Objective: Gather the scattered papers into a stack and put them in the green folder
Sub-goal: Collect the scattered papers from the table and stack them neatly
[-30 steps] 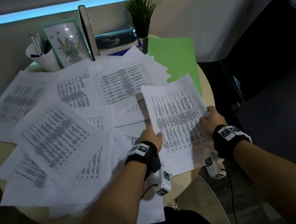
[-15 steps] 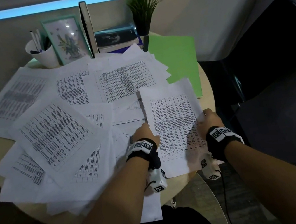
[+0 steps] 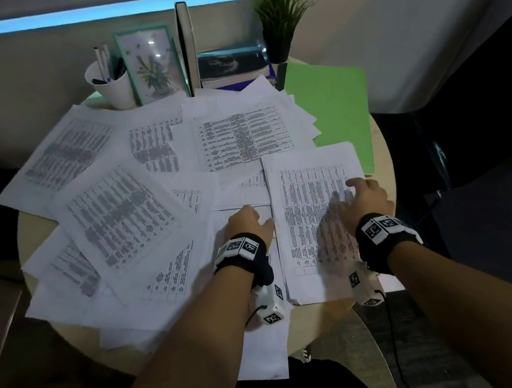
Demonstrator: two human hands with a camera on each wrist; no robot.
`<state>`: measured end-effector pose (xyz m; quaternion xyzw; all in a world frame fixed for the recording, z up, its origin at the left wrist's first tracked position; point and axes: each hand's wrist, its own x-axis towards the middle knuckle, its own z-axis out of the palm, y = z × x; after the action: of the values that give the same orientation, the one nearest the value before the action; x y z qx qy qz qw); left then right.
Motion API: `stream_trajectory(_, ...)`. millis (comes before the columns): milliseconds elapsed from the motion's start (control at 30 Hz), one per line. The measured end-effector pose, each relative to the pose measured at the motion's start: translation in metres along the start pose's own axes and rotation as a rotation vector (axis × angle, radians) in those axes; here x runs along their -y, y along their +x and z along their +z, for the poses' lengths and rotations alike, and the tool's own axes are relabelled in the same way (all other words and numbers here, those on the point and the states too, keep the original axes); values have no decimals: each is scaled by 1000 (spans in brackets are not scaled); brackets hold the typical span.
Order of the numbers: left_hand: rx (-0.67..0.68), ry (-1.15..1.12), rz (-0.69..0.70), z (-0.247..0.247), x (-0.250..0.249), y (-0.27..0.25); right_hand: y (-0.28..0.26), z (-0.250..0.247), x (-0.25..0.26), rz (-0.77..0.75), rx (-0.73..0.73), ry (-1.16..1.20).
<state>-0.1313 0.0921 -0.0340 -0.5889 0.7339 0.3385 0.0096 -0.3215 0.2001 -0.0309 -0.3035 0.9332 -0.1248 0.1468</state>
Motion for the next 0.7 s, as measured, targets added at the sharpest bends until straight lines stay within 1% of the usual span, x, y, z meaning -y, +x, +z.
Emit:
stream_trajectory(167,-105,-58,-39,-38,18,10,8,0,66,-137,90,89)
stream_trajectory(233,-149,-101,-49,-56,30,16,10,3,94,-180,161,163)
stream_trajectory(300,-196,-151,-81,-76,47,24,8,7,120,-184,252,199)
stream_trajectory(400,-286,-190,-208,-106,87,34,-2,21,158,-205,412,131)
stream_trajectory(467,-326,-174,-340,-124,118,38,-9,37,176,-219,497,51)
stream_trajectory(567,-313,-118,-516,-140,163,43,-22,60,193,-170,553,31)
stream_trajectory(700,-259,-82,-604,-144,206,46,-37,81,203,-128,543,28)
